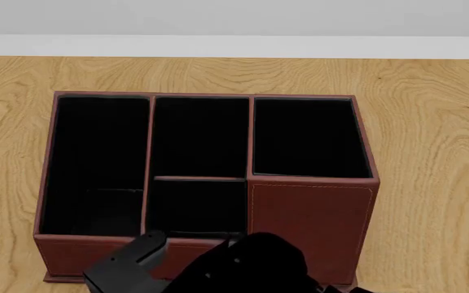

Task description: Pick up the white mug and place it to the right of the caddy.

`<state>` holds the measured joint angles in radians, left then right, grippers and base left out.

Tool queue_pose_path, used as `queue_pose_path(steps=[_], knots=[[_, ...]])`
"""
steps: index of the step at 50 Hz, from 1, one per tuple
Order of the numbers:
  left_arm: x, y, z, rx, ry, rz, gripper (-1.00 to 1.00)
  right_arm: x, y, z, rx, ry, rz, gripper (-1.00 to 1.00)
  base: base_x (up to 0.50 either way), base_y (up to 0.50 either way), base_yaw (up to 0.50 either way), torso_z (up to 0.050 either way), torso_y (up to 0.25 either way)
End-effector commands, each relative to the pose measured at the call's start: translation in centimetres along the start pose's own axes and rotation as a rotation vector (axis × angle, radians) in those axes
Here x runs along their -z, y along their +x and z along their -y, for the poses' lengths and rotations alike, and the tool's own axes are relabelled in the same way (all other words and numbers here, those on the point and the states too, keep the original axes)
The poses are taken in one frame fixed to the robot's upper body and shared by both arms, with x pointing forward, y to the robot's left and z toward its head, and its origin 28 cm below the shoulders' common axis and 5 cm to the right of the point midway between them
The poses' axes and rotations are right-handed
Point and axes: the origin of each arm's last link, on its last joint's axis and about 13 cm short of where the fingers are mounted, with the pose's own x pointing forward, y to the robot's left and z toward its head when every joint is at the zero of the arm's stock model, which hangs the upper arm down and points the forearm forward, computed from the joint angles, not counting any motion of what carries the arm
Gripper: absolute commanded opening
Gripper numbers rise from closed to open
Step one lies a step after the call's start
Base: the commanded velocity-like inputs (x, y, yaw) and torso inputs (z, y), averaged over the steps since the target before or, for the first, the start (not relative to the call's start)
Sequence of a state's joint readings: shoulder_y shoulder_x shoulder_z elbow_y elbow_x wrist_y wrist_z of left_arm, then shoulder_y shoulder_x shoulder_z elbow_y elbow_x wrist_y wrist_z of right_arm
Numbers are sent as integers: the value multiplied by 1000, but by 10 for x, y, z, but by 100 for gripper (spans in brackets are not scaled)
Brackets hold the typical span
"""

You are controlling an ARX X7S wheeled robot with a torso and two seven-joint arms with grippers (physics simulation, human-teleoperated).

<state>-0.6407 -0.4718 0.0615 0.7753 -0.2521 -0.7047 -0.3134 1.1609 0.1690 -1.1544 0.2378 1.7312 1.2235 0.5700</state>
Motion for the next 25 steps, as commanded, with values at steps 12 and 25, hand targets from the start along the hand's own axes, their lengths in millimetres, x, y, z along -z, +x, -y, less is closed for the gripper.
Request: queue_pose_path(steps=[12, 25], knots=[[3, 0, 0, 2, -2, -5, 100, 3, 8, 1, -4, 6, -27, 100, 0, 0, 0, 0, 0], [5, -1, 0, -2, -2, -9, 100, 3, 15, 3, -8, 7, -40, 100, 0, 0, 0, 0, 0]])
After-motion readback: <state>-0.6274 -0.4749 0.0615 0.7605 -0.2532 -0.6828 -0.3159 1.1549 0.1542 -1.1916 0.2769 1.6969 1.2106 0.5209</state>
